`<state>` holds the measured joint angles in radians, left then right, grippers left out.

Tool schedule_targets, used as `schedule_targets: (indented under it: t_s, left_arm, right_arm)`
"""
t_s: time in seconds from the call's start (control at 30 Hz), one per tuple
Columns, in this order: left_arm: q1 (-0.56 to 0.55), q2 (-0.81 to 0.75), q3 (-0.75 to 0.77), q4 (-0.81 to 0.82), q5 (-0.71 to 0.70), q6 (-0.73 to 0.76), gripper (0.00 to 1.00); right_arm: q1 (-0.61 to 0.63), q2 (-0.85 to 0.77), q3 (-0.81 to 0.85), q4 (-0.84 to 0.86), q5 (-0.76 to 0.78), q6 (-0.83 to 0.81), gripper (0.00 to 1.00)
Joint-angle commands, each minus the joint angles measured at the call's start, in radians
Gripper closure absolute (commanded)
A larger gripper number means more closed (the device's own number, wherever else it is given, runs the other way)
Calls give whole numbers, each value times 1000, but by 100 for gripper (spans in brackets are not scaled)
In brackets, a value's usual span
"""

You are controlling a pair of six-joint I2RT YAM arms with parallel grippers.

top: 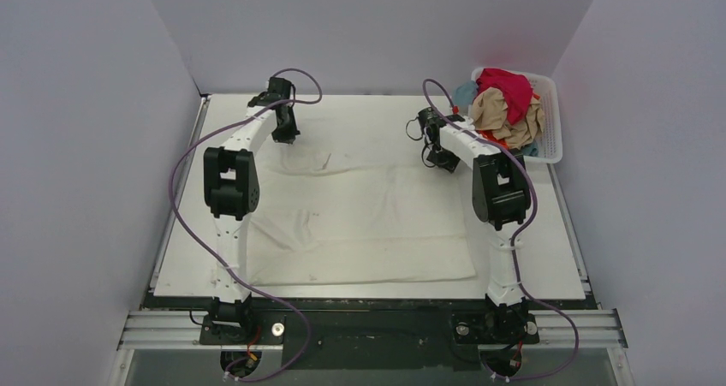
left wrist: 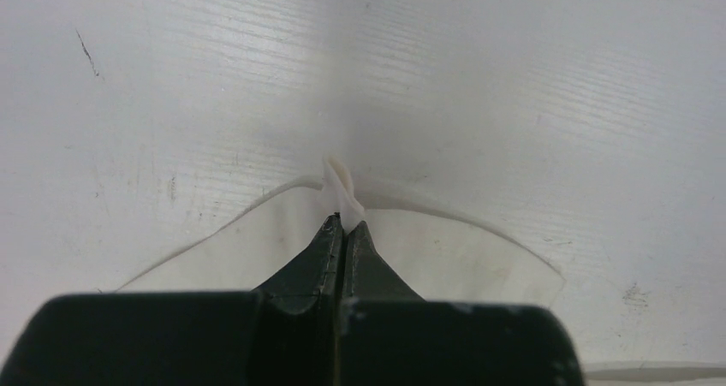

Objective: Fold and stack the t-shirts
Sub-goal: Grab the side of the flattened tshirt furthest away from the robot with both arms

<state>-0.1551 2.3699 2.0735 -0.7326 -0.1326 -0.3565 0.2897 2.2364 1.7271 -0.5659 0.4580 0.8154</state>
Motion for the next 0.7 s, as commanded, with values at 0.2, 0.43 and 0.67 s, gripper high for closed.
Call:
schedule_targets:
  t_s: [0.2,0.43,0.67]
  left_arm:
    - [8,-99,-27,59,11,-4,100]
    - [7,-243,-198,148,21,-11,100]
    - [4,-480,-542,284,41,-53,100]
  right_arm:
    - [9,-21,30,-83,49,12,85]
    - [41,-104,11,-60,78,-43,100]
    - [95,-283,-190,3,65,-70,100]
